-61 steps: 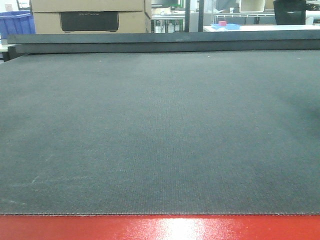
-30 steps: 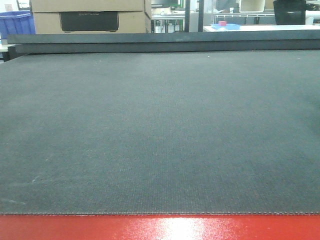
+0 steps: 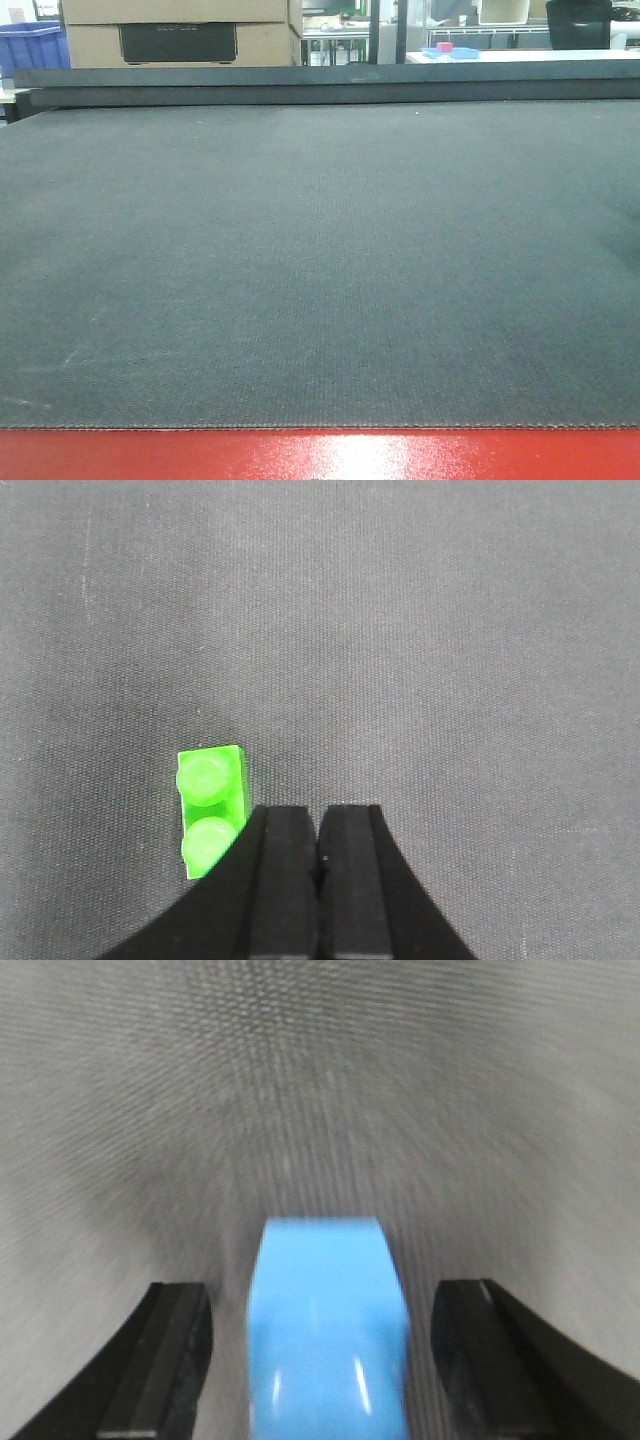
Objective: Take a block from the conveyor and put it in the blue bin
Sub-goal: 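Close left gripper on green block and right gripper on blue cube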
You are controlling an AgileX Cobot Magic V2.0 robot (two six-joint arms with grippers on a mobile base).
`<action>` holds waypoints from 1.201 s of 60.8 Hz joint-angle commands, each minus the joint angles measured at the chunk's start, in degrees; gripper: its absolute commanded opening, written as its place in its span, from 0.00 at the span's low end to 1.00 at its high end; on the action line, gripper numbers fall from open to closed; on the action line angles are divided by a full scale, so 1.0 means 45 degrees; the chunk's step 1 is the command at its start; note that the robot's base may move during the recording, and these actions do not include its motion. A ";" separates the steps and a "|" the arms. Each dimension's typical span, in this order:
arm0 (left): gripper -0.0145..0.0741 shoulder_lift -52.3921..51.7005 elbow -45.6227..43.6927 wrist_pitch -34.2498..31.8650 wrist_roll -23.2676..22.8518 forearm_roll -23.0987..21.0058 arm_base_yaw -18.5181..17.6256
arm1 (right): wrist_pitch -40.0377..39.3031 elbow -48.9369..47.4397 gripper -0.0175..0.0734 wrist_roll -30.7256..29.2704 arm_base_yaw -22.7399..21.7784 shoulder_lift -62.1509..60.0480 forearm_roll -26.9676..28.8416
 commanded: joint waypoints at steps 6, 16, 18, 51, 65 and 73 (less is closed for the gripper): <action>0.04 -0.0024 -0.0082 -0.0108 -0.0117 -0.0130 0.0065 | -0.0580 0.0020 0.56 -0.0326 -0.0018 -0.0017 -0.0081; 0.04 -0.0024 -0.0082 0.0049 -0.1793 0.0054 0.0169 | -0.0450 0.0020 0.24 -0.0533 -0.0018 -0.0017 -0.0220; 0.04 -0.0024 -0.0082 0.0122 -0.2056 0.0054 0.0335 | -0.0327 0.0020 0.15 -0.0533 -0.0018 -0.0017 -0.0220; 0.16 0.2809 -0.0105 0.0657 -0.0071 0.0279 0.1248 | -0.0273 -0.0003 0.01 -0.0533 -0.0018 -0.1777 0.0109; 0.62 0.3604 0.0000 0.0390 -0.0097 0.0389 0.1248 | -0.0251 -0.0003 0.01 -0.0533 -0.0018 -0.1776 0.0109; 0.65 0.3973 0.0539 -0.0538 -0.0387 0.0358 0.1248 | -0.0251 -0.0003 0.01 -0.0533 -0.0018 -0.1776 0.0109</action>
